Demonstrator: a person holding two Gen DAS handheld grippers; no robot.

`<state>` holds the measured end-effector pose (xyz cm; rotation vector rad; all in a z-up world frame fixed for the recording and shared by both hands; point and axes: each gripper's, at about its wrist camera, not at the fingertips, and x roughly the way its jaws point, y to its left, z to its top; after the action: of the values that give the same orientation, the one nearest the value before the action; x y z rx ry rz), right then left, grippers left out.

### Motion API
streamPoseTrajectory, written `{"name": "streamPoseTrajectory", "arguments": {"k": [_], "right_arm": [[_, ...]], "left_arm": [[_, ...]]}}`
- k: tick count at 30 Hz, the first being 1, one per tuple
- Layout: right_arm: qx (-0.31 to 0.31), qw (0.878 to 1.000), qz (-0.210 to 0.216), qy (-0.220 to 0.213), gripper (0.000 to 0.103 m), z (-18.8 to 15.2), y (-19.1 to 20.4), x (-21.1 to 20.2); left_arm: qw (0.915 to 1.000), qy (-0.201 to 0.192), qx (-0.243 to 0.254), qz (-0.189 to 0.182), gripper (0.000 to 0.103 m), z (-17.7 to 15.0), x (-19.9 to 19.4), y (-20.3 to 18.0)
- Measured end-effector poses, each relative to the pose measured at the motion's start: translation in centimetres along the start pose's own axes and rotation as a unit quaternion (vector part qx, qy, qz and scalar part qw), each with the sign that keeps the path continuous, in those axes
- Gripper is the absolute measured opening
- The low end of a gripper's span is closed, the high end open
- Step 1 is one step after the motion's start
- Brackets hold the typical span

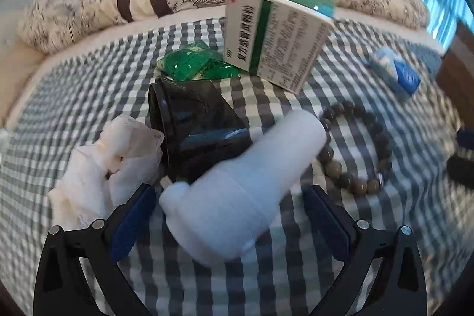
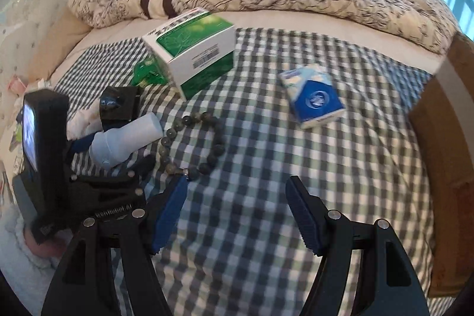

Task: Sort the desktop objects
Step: 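Grasp the white plastic bottle with the left tool while the right tool grasps the dark bead bracelet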

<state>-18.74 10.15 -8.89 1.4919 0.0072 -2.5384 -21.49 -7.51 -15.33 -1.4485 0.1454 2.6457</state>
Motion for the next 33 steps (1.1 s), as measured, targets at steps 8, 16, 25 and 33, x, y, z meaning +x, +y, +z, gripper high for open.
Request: {"name": "streamPoseTrajectory", "arguments": {"k": [8, 16, 25, 33], "right_arm": [[-0.012, 1.000, 0.005, 0.017, 0.069, 0.0, 0.9, 1.9], [-0.032, 0.999, 0.032, 0.024, 0.081, 1.1, 3.3, 4.7], [-0.056, 0.997, -0.047, 0.024, 0.079, 2.5, 5.8, 8.4], [-0.054, 0.998, -0.030, 0.023, 0.022, 1.6, 4.9, 6.5]], "left_arm": [[0.9999, -0.009, 0.004, 0.013, 0.068, 0.0, -1.7, -0.2], [0.9987, -0.030, -0.036, 0.020, 0.068, -1.6, -5.4, 2.0], [0.9976, -0.027, -0.058, 0.027, 0.068, -2.0, -6.0, 3.9], [0.9978, -0.028, -0.057, 0.021, 0.069, -2.6, -6.6, 3.5]]}}
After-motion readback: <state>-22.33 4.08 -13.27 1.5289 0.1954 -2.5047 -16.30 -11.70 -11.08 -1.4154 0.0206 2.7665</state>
